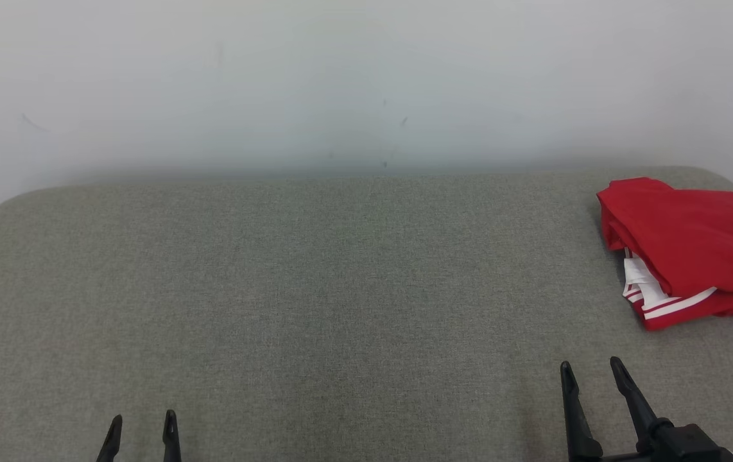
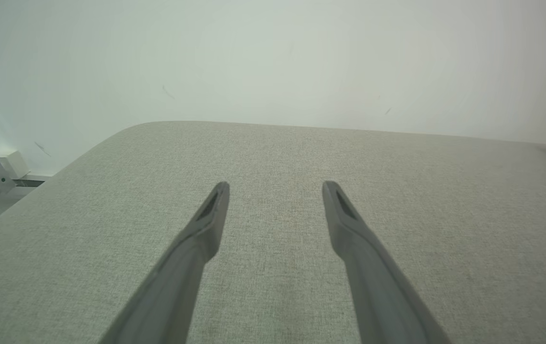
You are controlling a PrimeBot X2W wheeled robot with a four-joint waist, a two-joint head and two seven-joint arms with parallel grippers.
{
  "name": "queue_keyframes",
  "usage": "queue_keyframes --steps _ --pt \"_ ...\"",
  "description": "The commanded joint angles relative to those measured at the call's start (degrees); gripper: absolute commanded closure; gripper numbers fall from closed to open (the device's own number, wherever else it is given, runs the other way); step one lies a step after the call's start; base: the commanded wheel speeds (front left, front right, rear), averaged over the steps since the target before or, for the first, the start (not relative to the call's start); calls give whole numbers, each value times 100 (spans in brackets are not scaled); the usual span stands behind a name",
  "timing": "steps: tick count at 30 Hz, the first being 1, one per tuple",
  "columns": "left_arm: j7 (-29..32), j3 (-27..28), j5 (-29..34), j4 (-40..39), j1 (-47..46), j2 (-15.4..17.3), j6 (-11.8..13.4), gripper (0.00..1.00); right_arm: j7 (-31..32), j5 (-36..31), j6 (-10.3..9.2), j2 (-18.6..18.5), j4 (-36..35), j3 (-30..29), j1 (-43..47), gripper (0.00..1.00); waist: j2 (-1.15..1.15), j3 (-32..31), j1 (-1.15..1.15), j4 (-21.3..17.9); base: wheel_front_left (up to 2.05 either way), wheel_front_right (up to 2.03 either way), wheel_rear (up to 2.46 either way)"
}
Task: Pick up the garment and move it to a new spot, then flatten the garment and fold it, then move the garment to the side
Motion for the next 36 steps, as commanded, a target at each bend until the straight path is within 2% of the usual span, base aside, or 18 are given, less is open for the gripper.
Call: queue_keyframes --steps 1,13,14,18,26,35,36 --pt "-8 24 23 13 -52 -8 2 0 -4 44 -14 16 3 10 27 0 0 3 0 0 0 0 0" --pt "-8 9 84 -72 -65 -8 41 0 -4 64 -14 16 23 40 3 0 0 12 0 13 0 0 0" --pt "0 2 50 -51 -32 0 32 100 0 28 0 1 18 31 -5 100 0 13 0 13 0 0 0" --pt "50 11 -58 126 -34 -16 29 100 23 145 0 3 159 44 45 100 0 14 0 15 0 0 0" --pt "203 -60 -1135 88 -119 -14 8 100 340 1307 -1 -67 195 -37 -72 100 0 21 0 21 0 0 0" --pt "298 -137 -1980 28 -164 -12 -10 100 600 2205 -2 -107 229 -113 -172 100 0 28 0 26 0 0 0" --pt "339 -157 -2278 14 -183 -11 -17 100 694 2519 -2 -118 240 -144 -205 100 0 30 0 28 0 0 0"
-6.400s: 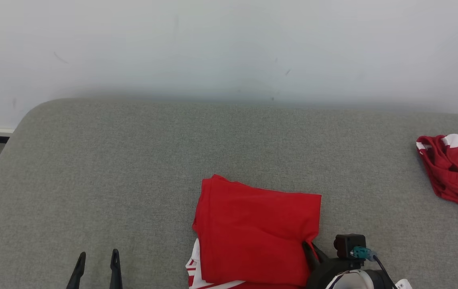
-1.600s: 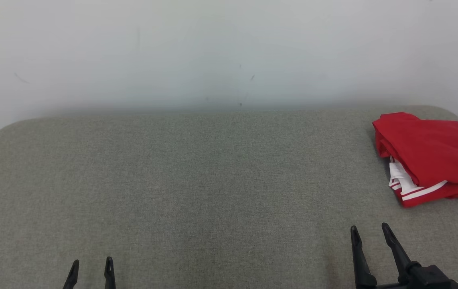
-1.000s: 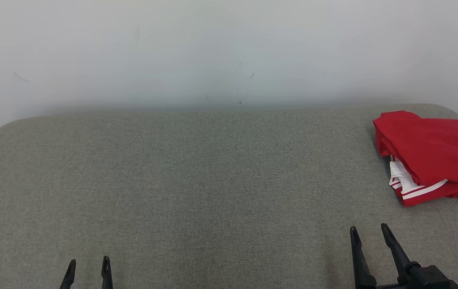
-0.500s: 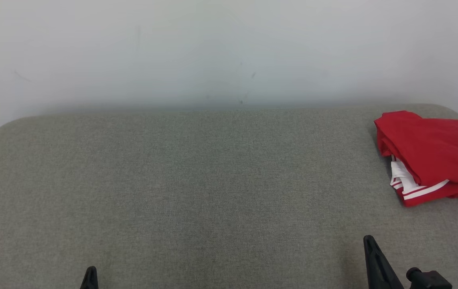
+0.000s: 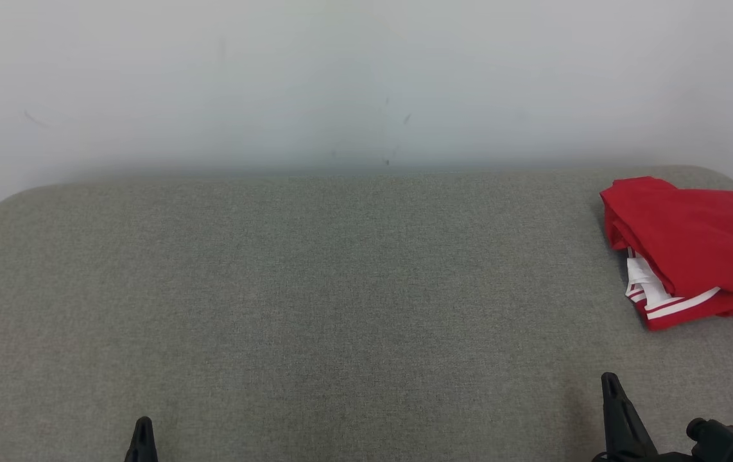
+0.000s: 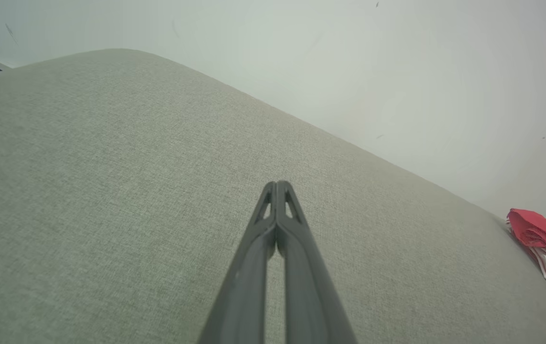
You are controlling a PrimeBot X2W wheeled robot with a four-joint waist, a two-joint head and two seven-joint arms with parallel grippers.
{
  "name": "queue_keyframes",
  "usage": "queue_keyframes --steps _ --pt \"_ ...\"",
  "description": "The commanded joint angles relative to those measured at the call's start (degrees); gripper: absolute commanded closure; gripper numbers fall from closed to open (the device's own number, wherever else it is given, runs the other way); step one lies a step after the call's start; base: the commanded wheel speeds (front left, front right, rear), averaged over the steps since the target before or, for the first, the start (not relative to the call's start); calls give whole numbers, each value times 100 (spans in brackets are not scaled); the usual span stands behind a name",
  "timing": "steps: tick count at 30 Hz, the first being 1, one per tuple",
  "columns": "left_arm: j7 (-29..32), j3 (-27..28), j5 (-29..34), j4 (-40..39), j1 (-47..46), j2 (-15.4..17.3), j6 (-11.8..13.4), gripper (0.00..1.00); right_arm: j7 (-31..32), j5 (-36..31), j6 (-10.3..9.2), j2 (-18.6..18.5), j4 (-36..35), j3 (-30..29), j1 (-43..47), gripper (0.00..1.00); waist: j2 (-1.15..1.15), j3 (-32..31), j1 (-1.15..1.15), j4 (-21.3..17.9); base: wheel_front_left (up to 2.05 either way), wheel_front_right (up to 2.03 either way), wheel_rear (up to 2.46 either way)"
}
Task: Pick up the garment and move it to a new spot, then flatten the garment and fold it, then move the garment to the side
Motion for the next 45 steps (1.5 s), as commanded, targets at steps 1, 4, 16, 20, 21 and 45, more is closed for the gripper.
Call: queue_keyframes --steps 1,4,16,20,21,45 --pt "38 -11 -305 -107 -132 20 -20 100 76 318 -2 -53 -68 -48 -159 100 0 2 0 1 0 0 0" --pt "78 -30 -586 -118 -156 21 -27 100 168 610 -2 -61 -58 -79 -192 100 0 4 0 3 0 0 0" --pt "290 -129 -2097 -173 -278 25 -57 100 685 2163 -4 -86 1 -275 -365 100 0 18 0 15 0 0 0" --pt "329 -149 -2401 -185 -303 26 -64 100 788 2465 -4 -88 15 -320 -402 100 0 21 0 17 0 0 0" --pt "352 -157 -2535 -190 -312 26 -68 100 843 2610 -5 -88 20 -342 -414 100 0 22 0 19 0 0 0" --pt "577 -259 -4150 -242 -432 31 -102 100 1434 4209 -7 -71 90 -603 -609 100 0 42 0 35 0 0 0"
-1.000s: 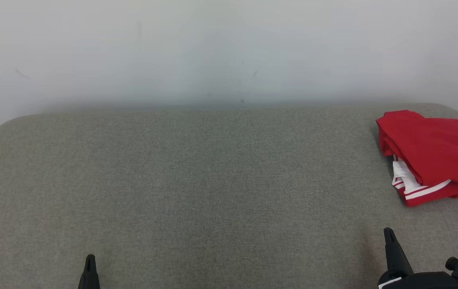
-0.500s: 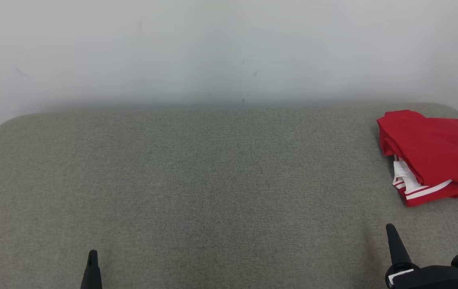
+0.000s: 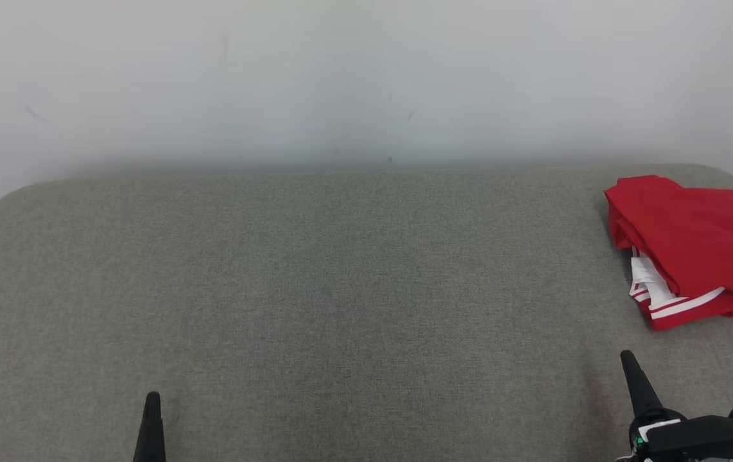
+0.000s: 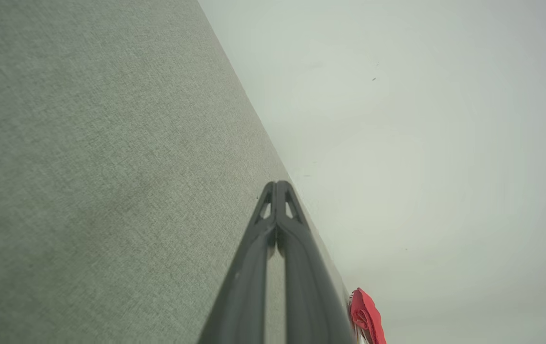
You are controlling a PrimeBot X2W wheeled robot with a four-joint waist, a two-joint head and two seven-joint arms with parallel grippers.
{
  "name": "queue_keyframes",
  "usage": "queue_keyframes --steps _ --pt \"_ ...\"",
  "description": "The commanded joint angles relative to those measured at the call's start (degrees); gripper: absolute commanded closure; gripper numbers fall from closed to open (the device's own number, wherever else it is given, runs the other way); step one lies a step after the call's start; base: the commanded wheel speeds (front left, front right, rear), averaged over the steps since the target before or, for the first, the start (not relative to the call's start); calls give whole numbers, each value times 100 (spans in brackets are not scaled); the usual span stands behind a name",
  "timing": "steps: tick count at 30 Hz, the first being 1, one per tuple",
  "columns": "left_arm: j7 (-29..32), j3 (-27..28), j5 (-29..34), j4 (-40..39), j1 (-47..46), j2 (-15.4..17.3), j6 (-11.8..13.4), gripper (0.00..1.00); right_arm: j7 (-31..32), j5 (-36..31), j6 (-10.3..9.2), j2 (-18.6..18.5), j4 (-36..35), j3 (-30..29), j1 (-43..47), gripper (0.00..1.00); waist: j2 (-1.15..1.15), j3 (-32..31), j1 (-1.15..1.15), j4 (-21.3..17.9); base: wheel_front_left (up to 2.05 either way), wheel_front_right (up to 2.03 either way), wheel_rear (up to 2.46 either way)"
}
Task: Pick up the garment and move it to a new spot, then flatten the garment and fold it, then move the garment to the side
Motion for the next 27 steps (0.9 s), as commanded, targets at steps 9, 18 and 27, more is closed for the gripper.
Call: queue_keyframes --steps 9,18,27 --pt "159 -74 -1143 -92 -173 27 -41 100 416 1101 -9 -1 12 -207 -218 100 0 15 0 13 0 0 0" --pt "217 -97 -1572 -104 -199 28 -55 100 584 1516 -9 13 35 -287 -273 100 0 22 0 19 0 0 0" --pt "271 -121 -1960 -115 -233 29 -67 100 739 1908 -10 27 51 -361 -316 100 0 29 0 25 0 0 0"
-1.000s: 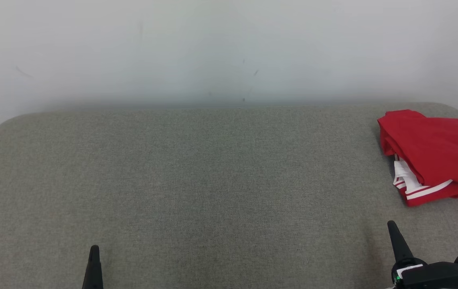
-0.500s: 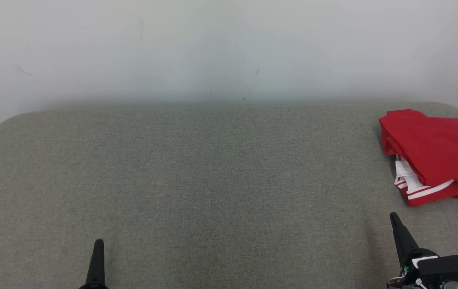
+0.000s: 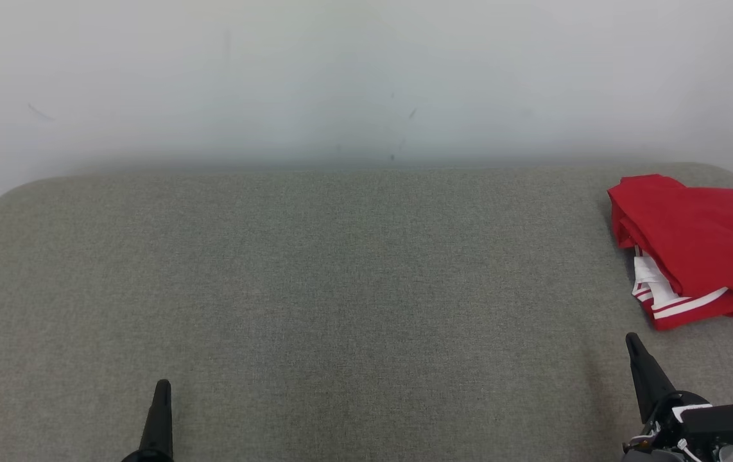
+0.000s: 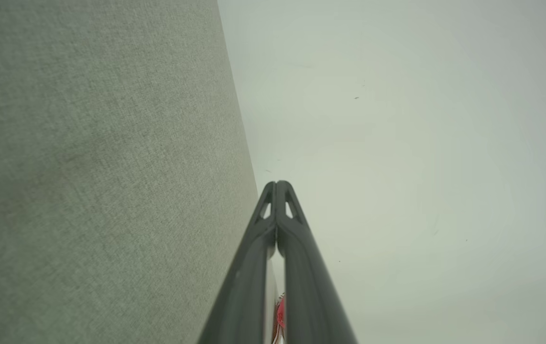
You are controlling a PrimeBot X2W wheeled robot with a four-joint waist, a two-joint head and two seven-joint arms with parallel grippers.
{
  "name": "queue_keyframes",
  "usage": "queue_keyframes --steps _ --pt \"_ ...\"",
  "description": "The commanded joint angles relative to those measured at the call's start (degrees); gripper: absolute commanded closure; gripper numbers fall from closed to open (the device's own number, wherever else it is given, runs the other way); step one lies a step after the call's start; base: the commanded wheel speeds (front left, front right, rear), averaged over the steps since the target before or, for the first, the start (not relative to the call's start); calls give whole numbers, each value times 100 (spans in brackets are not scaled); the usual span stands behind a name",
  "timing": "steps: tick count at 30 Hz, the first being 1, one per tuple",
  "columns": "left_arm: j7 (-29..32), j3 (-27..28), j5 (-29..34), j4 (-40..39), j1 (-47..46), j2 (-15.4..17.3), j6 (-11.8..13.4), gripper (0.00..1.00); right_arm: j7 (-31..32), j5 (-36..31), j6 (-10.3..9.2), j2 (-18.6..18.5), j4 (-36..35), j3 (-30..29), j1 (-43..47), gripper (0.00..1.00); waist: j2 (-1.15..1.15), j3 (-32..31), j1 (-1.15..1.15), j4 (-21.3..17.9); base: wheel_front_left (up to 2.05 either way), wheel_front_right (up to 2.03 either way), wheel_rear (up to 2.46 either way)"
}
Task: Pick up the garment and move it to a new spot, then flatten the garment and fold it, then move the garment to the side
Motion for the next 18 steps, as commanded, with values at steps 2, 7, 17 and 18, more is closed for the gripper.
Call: queue_keyframes --steps 2,7,17,18 --pt "29 -2 -141 -35 -91 24 -48 100 60 169 -9 13 -9 -34 -49 100 0 2 0 1 0 0 0" --pt "59 -17 -365 -40 -104 25 -55 100 150 362 -9 20 3 -74 -78 100 0 5 0 5 0 0 0" --pt "95 -31 -573 -43 -94 25 -38 100 237 549 -10 36 16 -125 -117 100 0 10 0 9 0 0 0" --pt "95 -30 -573 -43 -94 25 -38 100 239 546 -10 38 16 -126 -117 100 0 10 0 9 0 0 0"
